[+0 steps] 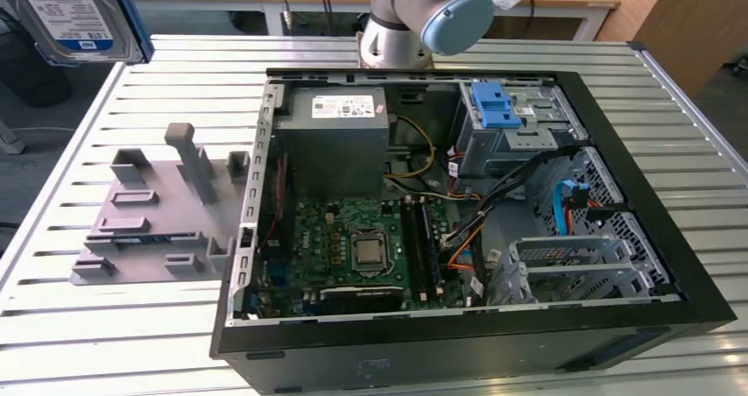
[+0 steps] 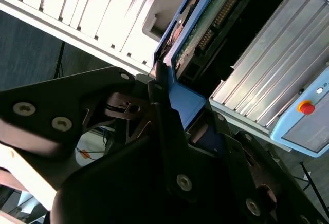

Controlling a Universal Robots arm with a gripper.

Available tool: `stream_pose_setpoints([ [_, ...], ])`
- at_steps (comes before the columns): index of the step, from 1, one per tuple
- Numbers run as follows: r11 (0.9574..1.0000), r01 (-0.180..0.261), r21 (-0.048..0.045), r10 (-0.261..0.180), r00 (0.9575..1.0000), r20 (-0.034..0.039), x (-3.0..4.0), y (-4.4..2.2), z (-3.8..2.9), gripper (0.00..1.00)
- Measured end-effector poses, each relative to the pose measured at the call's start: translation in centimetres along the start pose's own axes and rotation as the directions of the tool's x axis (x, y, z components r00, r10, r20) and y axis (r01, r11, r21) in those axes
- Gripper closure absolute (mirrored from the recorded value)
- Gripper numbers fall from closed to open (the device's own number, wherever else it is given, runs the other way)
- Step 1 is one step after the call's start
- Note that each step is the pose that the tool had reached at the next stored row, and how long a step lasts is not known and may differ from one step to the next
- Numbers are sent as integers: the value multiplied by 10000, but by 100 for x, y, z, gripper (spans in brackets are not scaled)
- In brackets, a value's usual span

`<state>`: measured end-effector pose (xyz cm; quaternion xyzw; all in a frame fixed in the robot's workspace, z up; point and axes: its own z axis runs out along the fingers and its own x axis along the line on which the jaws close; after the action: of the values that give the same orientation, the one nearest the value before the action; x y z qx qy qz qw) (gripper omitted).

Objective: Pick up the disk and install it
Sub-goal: 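Pick up the disk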

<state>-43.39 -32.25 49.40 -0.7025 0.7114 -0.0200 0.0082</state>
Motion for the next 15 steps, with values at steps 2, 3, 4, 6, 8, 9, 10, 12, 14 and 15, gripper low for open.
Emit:
stream_pose_setpoints([
  [2, 10000, -1, 0, 1, 10000, 0, 4, -1, 0, 64],
  [3, 10000, 0, 0, 0, 10000, 1, 8, -3, 0, 64],
  [4, 10000, 0, 0, 0, 10000, 0, 14, -5, 0, 64],
  [6, 10000, 0, 0, 0, 10000, 0, 29, -12, 1, 64],
  [8, 10000, 0, 0, 0, 10000, 1, 46, -21, 2, 64],
  [9, 10000, 0, 0, 0, 10000, 1, 55, -26, 2, 64],
  [10, 10000, 0, 1, 0, 10000, 1, 62, -32, 3, 64],
  [12, 10000, -1, 0, 1, 10000, 0, 70, -50, 3, 64],
  [14, 10000, 0, 0, 0, 10000, 1, 76, -74, 4, 64],
  [15, 10000, -1, -1, 1, 10000, 0, 78, -86, 5, 64],
])
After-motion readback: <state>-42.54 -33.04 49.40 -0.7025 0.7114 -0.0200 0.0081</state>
